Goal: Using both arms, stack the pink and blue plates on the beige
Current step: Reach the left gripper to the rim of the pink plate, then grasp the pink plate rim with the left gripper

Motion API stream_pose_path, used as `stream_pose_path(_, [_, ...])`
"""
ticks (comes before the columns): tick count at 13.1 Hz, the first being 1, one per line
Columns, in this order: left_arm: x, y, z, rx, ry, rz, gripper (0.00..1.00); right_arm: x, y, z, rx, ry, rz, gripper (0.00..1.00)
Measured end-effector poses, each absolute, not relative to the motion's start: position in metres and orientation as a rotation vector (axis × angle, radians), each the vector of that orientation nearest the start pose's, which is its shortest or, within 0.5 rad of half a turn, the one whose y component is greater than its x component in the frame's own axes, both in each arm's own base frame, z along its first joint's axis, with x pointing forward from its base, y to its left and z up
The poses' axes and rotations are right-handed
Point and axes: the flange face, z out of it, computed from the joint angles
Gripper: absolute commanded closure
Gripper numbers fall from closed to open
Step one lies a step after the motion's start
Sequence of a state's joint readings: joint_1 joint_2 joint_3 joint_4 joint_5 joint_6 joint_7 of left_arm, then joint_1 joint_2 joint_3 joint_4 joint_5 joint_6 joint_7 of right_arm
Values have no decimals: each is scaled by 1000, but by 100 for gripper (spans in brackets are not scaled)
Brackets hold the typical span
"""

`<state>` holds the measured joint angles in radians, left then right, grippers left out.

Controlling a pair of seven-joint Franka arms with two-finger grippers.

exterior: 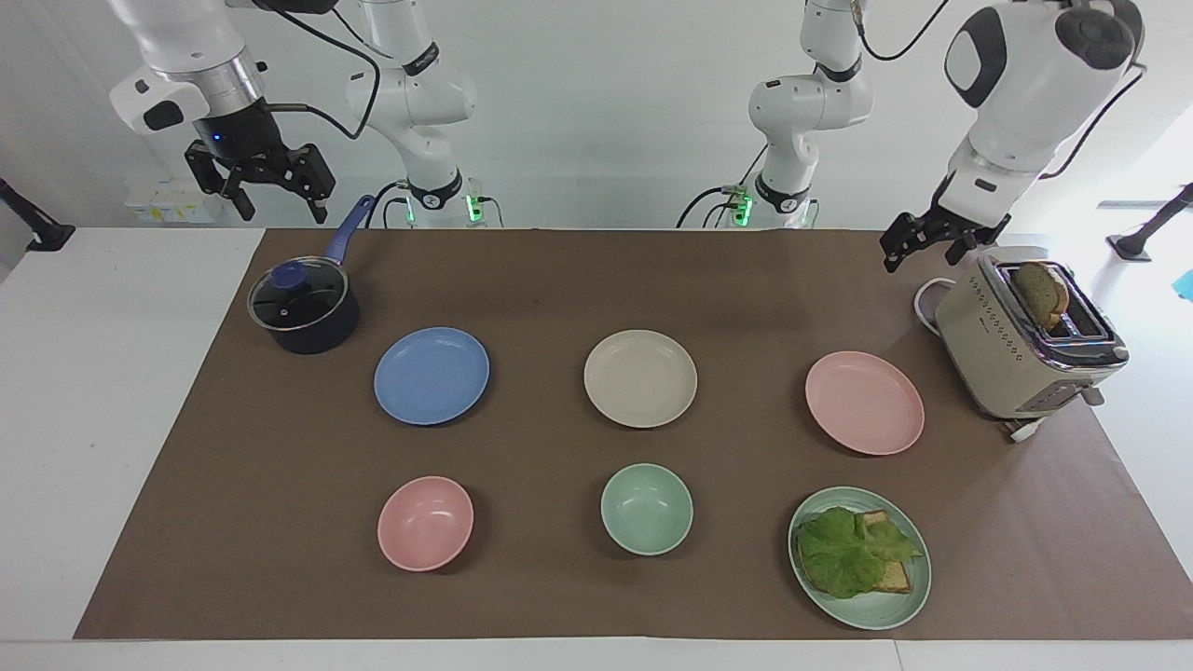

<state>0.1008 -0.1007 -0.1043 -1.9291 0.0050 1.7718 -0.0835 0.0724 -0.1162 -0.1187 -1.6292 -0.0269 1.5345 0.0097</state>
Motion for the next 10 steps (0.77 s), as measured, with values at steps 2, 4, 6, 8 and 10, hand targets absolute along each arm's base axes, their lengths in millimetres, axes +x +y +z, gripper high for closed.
stream_pose_path(2, [531,22,478,-3127,-134,105,0,514,-31,655,-3154,90,-32,0])
stream_pose_path(4, [542,33,438,-3133,-146,132,0,514,-31,655,-3154,90,-32,0])
stream_pose_path(6, [554,33,392,-3141,-144,150,0,514,-31,655,-3154,91,-32,0])
stream_pose_path(8, [558,32,347,-3149,-140,139,0,514,-31,655,-3154,91,-32,0])
stream_pose_path(10, [558,34,323,-3152,-148,135,0,514,-32,655,-3153,92,-32,0])
